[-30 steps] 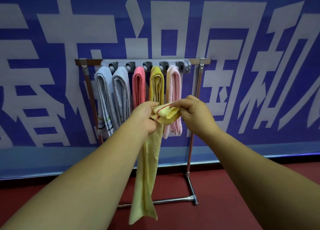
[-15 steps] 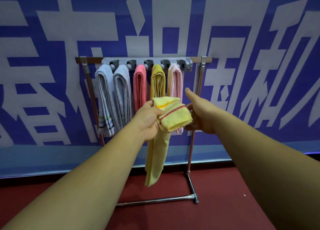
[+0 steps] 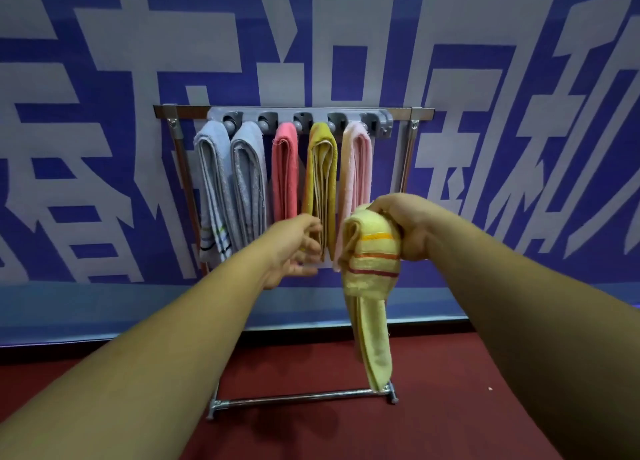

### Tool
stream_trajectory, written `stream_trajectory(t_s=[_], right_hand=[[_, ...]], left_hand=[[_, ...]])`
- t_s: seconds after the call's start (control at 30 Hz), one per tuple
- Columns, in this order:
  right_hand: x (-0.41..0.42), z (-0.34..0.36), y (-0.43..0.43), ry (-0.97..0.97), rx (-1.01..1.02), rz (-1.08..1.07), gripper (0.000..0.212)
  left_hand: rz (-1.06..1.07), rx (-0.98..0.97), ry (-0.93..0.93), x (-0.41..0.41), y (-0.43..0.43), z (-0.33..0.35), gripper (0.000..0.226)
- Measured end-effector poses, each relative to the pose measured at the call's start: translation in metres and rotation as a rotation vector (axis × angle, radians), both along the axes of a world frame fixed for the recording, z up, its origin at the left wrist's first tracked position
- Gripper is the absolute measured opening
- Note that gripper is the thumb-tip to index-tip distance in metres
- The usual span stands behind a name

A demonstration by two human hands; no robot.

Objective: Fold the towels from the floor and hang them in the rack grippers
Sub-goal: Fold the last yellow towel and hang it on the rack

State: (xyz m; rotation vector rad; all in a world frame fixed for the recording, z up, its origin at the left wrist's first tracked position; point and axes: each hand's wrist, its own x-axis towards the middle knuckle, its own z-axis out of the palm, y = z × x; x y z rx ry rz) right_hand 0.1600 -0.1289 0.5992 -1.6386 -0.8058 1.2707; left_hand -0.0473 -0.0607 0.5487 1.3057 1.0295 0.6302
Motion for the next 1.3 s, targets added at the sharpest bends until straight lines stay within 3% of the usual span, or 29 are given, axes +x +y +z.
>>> stream_trajectory(t_s=[0.1,0.23,0.33,0.43,0.6,0.73,0.87,1.07,1.2,1.3], right_hand=[[0.014,0.02,-0.013,-0.034,0.063,0.159,0.039],[0.033,0.046,-0.025,-0.094,0.092,0.305,0.058],[0.043,0.06,-0.034,-0.109,0.129,0.343,0.05],[0.051,0.068,-0.041,-0.095,0.156,0.314,0.043],[0.058,0.074,-0.049,-0.123,0.17,0.298,0.035],[0.055,0.077,-0.051,-0.135,0.142,0.294,0.039],[0.059,0.076,-0.05,-0.138,0.131,0.259,0.054],[0.071,0.078,-0.052,-0.102,0.163,0.233,0.063],[0.075,0.076,-0.054,-0.107,0.156,0.189,0.036],[0.079,0.075,-0.056,-0.171,0.148,0.18,0.032]], left_hand=[[-0.012,0.102,-0.121,0.01,0.011,0.017,0.03],[-0.318,0.114,-0.174,0.032,-0.001,0.042,0.031],[-0.553,0.085,-0.114,0.042,-0.015,0.053,0.021],[-0.632,0.056,-0.114,0.043,-0.018,0.056,0.013],[-0.707,-0.064,-0.179,0.033,-0.013,0.057,0.056],[-0.775,-0.096,-0.148,0.021,-0.009,0.066,0.049],[-0.809,-0.083,-0.13,0.01,-0.007,0.082,0.078],[-0.838,-0.086,-0.126,0.004,-0.001,0.094,0.044],[-0.797,-0.034,-0.126,0.009,-0.001,0.102,0.037],[-0.779,-0.02,-0.177,0.013,-0.004,0.107,0.035]])
